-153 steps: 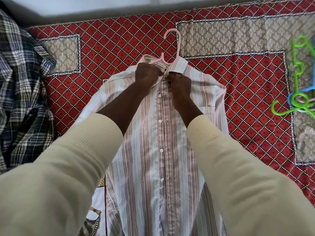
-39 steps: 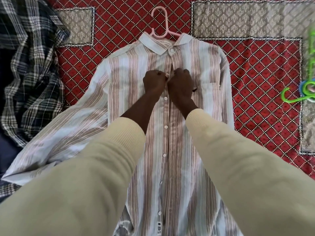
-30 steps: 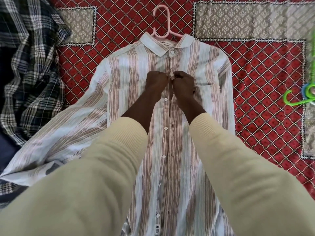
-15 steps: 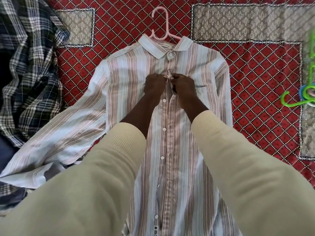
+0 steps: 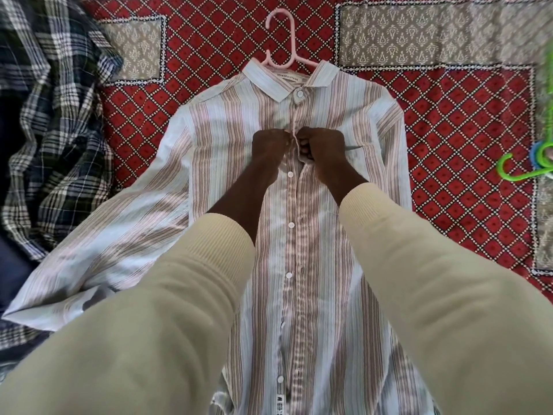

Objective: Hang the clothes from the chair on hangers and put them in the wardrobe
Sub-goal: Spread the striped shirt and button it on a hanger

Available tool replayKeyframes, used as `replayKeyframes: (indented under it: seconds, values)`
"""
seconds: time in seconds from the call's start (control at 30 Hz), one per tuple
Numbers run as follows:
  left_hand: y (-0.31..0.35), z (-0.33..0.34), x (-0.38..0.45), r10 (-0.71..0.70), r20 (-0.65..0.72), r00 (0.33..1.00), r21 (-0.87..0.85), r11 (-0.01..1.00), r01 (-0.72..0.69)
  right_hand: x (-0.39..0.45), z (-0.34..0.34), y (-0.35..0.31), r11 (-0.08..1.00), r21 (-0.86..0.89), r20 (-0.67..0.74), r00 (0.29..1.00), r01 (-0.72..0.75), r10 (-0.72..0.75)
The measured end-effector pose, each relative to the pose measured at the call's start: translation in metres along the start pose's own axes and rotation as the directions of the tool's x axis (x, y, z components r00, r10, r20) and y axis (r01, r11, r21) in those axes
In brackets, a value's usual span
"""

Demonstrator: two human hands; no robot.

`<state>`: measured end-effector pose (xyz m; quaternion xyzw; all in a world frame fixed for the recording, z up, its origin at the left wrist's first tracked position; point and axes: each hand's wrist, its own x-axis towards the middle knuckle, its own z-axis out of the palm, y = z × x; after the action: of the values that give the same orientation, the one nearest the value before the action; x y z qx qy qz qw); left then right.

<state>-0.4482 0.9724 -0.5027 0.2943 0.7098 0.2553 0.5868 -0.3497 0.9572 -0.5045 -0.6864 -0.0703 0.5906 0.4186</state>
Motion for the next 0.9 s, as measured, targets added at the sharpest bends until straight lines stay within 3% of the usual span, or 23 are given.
replayKeyframes:
  seconds: [0.13, 0.33, 0.5, 0.53, 0.57, 0.63, 0.67, 0.9]
  values:
    - [0.005, -0.001, -0.008, 0.032, 0.013, 0.999, -0.014, 0.999, -0.032, 0.007, -0.002, 0.006, 0.988, -0.133, 0.041, 0.997, 0.073, -0.068]
    - [0.007, 0.003, -0.002, -0.013, -0.052, 0.999, 0.007, 1.0, 0.013, 0.002, -0.005, 0.018, 0.98, -0.056, 0.066, 0.98, 0.191, -0.188]
    - [-0.002, -0.002, -0.012, 0.118, -0.093, 0.989, 0.166, 0.981, -0.102, 0.002, -0.004, 0.02, 0.981, -0.01, 0.036, 0.98, 0.195, -0.195]
    - [-0.004, -0.001, -0.01, 0.16, -0.051, 0.986, 0.234, 0.962, -0.144, 0.002, -0.004, 0.02, 0.979, -0.019, 0.033, 0.979, 0.201, -0.2]
    - [-0.003, -0.001, -0.008, 0.169, -0.018, 0.986, 0.246, 0.956, -0.159, 0.003, -0.003, 0.021, 0.979, -0.024, 0.033, 0.979, 0.202, -0.201]
    - [-0.005, 0.0, 0.008, 0.074, 0.012, 0.997, 0.093, 0.993, -0.075, 0.005, -0.004, 0.019, 0.982, -0.038, 0.033, 0.983, 0.184, -0.183]
    - [-0.009, 0.001, 0.011, 0.1, 0.037, 0.994, 0.138, 0.985, -0.105, 0.005, -0.004, 0.019, 0.984, -0.052, 0.033, 0.985, 0.172, -0.171]
    - [-0.013, 0.006, 0.008, 0.211, -0.069, 0.975, 0.322, 0.93, -0.179, 0.008, 0.001, 0.025, 0.976, -0.096, 0.017, 0.981, 0.195, -0.195]
